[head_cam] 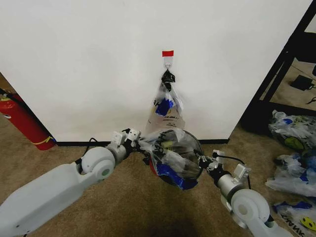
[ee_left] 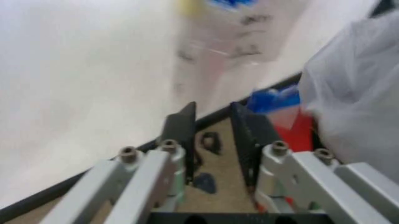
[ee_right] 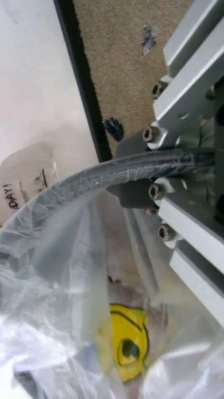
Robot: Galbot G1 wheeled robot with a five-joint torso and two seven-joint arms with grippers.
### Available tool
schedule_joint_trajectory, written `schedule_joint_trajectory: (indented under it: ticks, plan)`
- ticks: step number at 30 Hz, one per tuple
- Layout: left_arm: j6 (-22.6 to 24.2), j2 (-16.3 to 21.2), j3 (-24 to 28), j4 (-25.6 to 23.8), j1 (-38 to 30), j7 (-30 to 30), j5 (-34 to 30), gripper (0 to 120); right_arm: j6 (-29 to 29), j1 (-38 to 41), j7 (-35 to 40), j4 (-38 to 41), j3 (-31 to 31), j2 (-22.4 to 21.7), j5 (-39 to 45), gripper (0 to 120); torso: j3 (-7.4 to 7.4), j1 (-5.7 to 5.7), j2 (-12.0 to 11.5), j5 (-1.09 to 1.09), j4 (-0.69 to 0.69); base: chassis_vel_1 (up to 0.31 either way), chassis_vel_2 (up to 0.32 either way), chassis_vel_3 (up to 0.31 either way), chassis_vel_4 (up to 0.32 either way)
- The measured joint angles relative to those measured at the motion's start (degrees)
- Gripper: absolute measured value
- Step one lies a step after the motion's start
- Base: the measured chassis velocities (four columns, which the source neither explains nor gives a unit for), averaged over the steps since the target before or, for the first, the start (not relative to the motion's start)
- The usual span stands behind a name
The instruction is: Pick up the garbage bag from the wall and place it over the trash bin.
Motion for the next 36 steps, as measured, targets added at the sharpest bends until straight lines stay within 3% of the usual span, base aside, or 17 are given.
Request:
schedule_joint_trajectory:
  ticks: [6,10,12,15,22,29,36]
  plan:
    - [1.1,3.1,-7.7,-2.8,8.8,1.3,1.9,47,-0.3,1.3,1.1,-1.5,-0.8,0.5,0.4,0,0.0,0.0,0.0,-0.01,0.0,0.0,0.0,0.0,0.0]
    - [0.8,3.1,-11.2,-4.3,13.5,-0.2,3.5,59,-0.5,1.7,1.8,-1.6,-0.8,0.6,0.8,0,0.01,0.0,0.0,-0.02,0.0,0.0,0.0,0.0,0.0]
    - [-0.3,2.1,-13.9,-7.1,17.2,-3.3,3.7,67,-0.6,2.0,2.2,-2.0,-0.2,0.6,1.1,0,0.0,0.0,0.0,-0.01,0.01,0.0,0.0,0.0,0.0]
    - [-3.1,-1.4,-15.5,-15.3,23.0,-10.1,-0.3,81,-0.4,2.5,3.5,-3.1,1.1,1.2,1.6,0,0.0,0.0,0.0,-0.01,-0.02,0.0,0.0,0.0,0.0]
    - [-4.5,-6.0,-11.9,-23.8,30.3,-13.9,-7.0,100,0.6,2.6,7.6,-3.2,2.8,2.6,1.7,0,0.0,0.0,0.0,0.01,0.0,0.0,0.0,0.0,0.0]
    - [-4.6,-10.8,-7.4,-24.0,28.9,-14.5,-13.7,100,0.8,2.0,8.5,-2.3,2.3,3.4,0.7,0,0.0,0.0,0.0,0.0,-0.02,0.0,0.0,0.0,0.0]
    - [-8.7,-12.8,-6.6,-23.6,29.1,-12.8,-18.9,100,0.7,1.0,8.3,-1.5,2.5,3.7,-0.2,0,0.0,0.0,0.0,0.0,-0.01,0.0,0.0,0.0,0.0]
